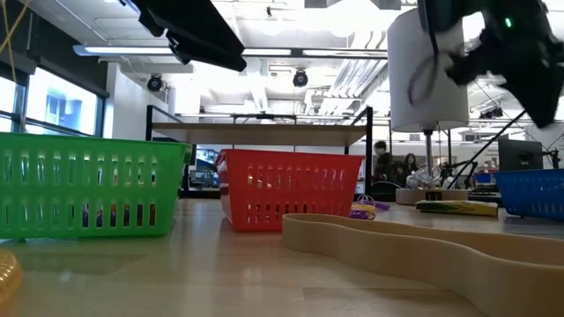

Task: Pick & Place Office Desk Supplies
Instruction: Put the yellow crayon box into the red bin

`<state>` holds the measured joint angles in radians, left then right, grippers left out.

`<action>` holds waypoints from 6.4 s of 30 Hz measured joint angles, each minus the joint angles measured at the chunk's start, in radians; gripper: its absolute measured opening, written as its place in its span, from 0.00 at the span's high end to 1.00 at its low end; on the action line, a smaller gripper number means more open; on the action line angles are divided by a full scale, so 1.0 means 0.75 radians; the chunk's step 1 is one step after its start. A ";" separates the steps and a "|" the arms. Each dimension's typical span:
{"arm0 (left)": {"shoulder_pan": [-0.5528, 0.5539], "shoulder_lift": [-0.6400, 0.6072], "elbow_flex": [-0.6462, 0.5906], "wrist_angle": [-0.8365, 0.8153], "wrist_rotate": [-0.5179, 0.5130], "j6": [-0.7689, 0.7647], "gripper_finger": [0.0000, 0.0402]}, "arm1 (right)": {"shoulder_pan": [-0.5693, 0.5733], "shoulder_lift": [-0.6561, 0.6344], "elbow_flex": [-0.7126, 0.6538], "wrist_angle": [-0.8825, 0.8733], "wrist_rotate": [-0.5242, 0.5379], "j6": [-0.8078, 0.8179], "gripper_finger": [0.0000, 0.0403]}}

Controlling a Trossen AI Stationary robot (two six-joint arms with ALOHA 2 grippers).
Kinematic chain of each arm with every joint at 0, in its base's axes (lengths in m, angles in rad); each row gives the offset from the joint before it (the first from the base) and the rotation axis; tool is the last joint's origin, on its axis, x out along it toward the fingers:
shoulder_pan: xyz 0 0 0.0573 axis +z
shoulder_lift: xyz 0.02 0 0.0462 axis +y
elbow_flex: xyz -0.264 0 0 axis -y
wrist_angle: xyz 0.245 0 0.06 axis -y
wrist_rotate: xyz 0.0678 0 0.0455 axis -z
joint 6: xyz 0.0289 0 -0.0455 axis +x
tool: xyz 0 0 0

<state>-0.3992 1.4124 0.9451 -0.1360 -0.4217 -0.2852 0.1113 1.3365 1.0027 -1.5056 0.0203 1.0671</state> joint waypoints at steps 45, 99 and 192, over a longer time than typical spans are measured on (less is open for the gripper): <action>-0.001 -0.001 0.000 0.017 -0.001 0.001 0.57 | -0.202 0.323 -0.032 0.668 0.228 -0.732 0.31; 0.016 -0.001 0.001 0.074 -0.002 0.011 0.57 | -0.276 0.320 -0.315 1.102 0.077 -1.005 0.67; 0.128 0.512 0.002 1.270 0.490 1.391 0.72 | 0.092 0.236 0.070 1.630 -0.633 -0.905 0.73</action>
<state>-0.3031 1.7966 0.9463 0.8166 -0.0544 0.7578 0.1806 1.5135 1.0550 -0.2829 -0.4541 0.3882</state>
